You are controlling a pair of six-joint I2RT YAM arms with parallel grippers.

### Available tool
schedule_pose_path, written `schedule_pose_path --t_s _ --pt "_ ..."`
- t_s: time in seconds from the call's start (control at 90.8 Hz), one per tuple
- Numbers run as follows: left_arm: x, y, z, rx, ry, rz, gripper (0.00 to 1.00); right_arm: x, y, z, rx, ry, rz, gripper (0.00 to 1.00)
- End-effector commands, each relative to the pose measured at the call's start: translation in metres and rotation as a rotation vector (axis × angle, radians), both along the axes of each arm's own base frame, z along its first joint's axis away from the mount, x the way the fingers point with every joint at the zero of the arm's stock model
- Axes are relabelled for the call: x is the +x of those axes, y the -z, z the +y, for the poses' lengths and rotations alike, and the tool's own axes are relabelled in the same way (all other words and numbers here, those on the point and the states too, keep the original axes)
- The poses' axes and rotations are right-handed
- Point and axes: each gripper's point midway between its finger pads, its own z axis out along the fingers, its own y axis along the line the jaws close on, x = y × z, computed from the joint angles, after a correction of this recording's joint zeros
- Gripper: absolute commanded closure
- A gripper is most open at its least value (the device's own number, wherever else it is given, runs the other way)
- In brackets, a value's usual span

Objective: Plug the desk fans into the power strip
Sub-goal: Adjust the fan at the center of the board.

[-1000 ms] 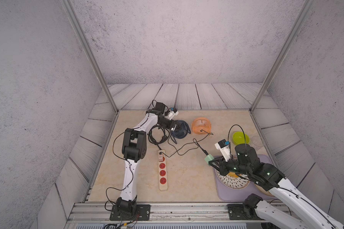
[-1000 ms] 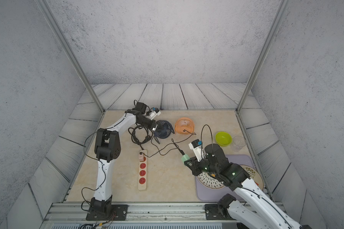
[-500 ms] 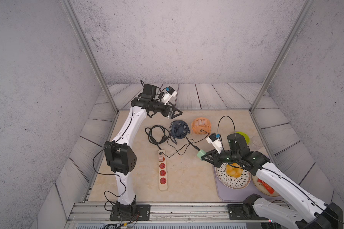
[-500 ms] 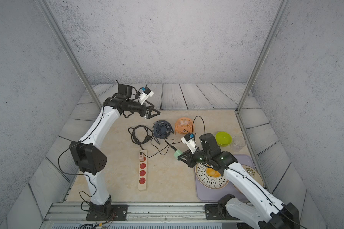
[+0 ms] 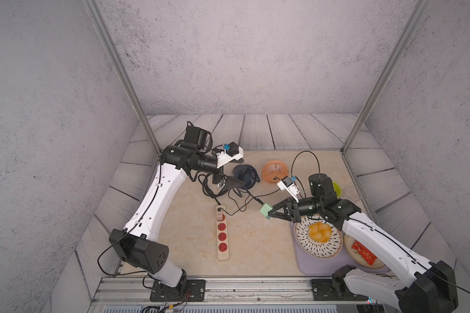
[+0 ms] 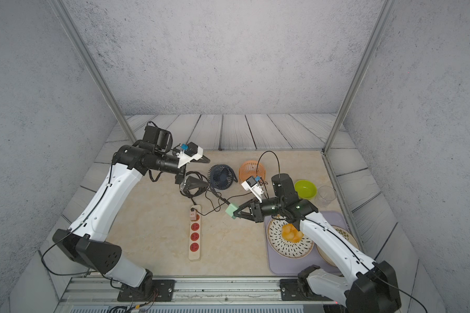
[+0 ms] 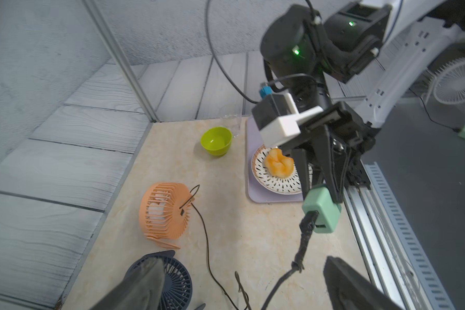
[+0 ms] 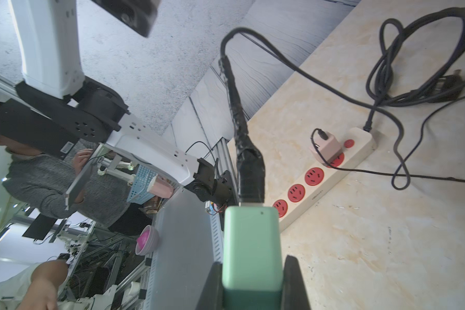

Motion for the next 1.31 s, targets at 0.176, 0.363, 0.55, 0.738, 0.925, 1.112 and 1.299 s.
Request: schedule_pose_path --t_s 0.176,0.363,0.55,0.738,0.925,1.112,1.299 --pt "-0.062 0.017 -0.007 0.173 0.283 -0.215 0.00 -0.007 -0.036 0.007 0.124 -0.110 0.042 1.00" --pt "-0.094 0.017 -0.014 0.167 0.442 -0.258 0.01 -0.014 -0.052 0.005 0.160 -0.149 0.024 1.00" --pt "-0.097 0.005 -0.028 0.101 0.490 -0.290 0.01 -0.016 -0.064 0.005 0.213 -0.176 0.025 1.00" --pt "-0.087 0.005 -0.044 0.072 0.521 -0.352 0.00 -0.018 -0.070 0.005 0.236 -0.198 0.018 1.00" --pt "-0.089 0.020 -0.051 0.127 0.574 -0.393 0.03 -0.022 -0.073 0.003 0.243 -0.209 -0.001 1.00" --pt "-0.091 0.018 -0.058 0.132 0.577 -0.385 0.29 -0.022 -0.071 0.003 0.241 -0.204 -0.003 1.00" --pt "-0.095 0.017 -0.058 0.136 0.580 -0.379 0.35 -0.022 -0.071 0.003 0.239 -0.204 -0.010 1.00"
